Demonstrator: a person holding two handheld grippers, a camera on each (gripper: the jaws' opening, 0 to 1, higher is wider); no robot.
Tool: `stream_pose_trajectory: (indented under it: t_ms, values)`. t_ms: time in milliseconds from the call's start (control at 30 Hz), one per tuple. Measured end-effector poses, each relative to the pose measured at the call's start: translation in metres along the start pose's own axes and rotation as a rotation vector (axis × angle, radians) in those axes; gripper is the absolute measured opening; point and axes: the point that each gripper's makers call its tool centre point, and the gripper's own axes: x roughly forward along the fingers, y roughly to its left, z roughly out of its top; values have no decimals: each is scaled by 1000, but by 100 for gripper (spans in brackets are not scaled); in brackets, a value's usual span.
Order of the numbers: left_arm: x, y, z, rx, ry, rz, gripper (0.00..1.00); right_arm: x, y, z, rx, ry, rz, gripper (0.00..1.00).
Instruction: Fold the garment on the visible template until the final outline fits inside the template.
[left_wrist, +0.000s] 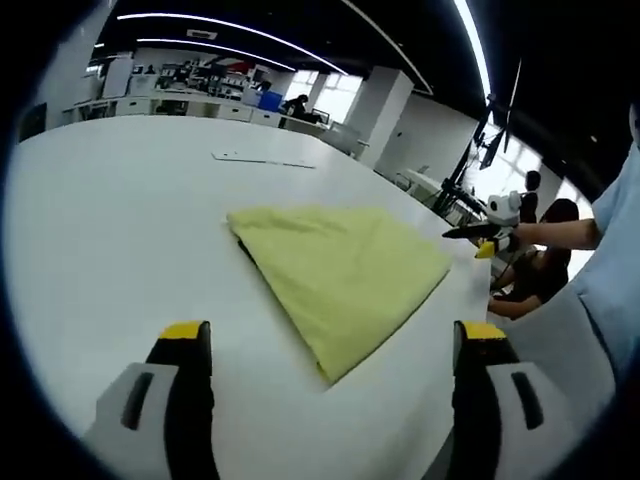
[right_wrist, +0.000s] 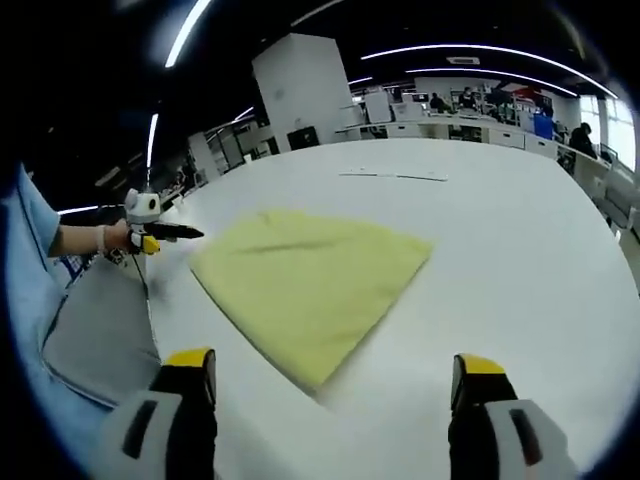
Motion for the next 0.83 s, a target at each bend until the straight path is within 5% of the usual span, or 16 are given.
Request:
stream_pose_trajectory:
  t_ms: [200, 333, 833]
  values:
    - [0, -6, 1, -16, -24, -15, 97, 6, 2, 1, 20, 12, 2, 99]
    - [0, -6, 1, -26, -30, -11, 96, 5, 12, 24, 21, -60, 21, 99]
    - [-8, -20, 23, -78, -171, -2, 98, 11, 28, 26, 32, -70, 39, 99]
